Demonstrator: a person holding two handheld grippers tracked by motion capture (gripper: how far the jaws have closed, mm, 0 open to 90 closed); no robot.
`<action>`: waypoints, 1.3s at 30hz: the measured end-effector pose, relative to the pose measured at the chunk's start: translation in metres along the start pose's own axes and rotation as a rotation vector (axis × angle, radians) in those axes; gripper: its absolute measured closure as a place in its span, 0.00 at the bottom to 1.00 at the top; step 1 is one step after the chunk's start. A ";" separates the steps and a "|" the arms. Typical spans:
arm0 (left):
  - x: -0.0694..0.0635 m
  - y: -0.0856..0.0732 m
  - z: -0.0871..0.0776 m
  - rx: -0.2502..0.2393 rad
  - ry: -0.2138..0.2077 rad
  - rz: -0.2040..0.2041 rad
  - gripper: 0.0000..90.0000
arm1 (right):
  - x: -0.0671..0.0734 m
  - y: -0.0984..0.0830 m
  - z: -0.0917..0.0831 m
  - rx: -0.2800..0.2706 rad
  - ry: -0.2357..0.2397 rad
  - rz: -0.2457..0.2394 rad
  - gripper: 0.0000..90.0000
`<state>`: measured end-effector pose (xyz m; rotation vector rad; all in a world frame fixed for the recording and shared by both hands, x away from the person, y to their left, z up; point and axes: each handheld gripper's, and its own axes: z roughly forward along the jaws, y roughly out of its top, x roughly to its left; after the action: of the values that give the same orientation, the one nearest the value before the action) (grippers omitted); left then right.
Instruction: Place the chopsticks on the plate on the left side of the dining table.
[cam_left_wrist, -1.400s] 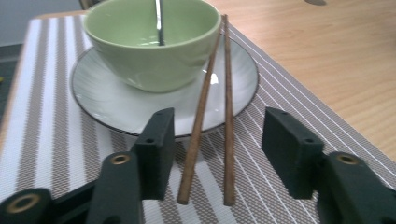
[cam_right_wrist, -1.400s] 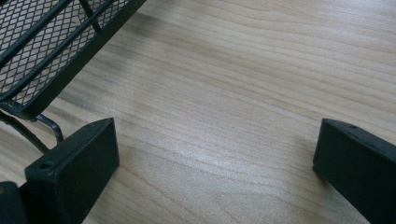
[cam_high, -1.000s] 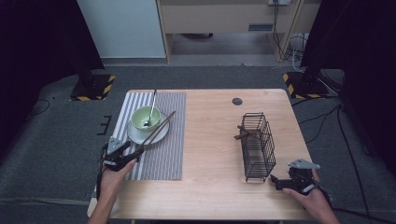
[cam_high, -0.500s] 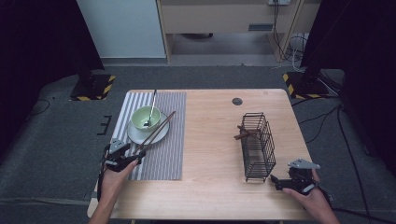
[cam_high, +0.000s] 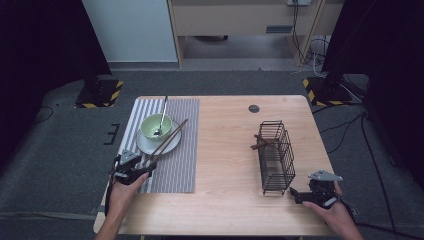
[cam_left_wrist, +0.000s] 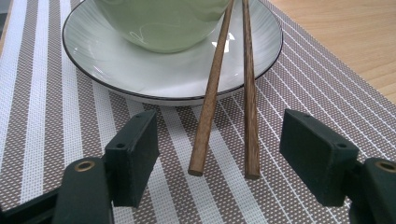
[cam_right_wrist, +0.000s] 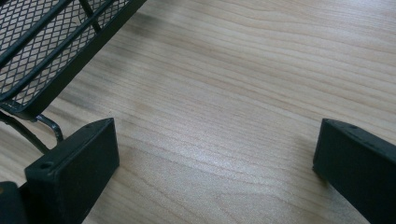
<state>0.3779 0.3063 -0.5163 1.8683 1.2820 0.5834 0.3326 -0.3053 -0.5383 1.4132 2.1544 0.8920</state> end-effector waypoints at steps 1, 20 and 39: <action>-0.001 0.000 0.000 0.001 -0.002 0.001 0.32 | 0.000 0.000 0.000 0.000 0.000 0.001 0.00; -0.005 -0.001 0.004 0.036 0.020 0.039 0.48 | 0.000 0.000 0.000 0.000 -0.002 0.002 0.00; -0.001 0.000 -0.002 0.035 0.006 0.035 0.82 | 0.000 0.000 0.000 0.000 -0.002 0.003 0.00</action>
<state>0.3762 0.3061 -0.5155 1.9225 1.2724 0.5892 0.3325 -0.3049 -0.5383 1.4177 2.1511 0.8912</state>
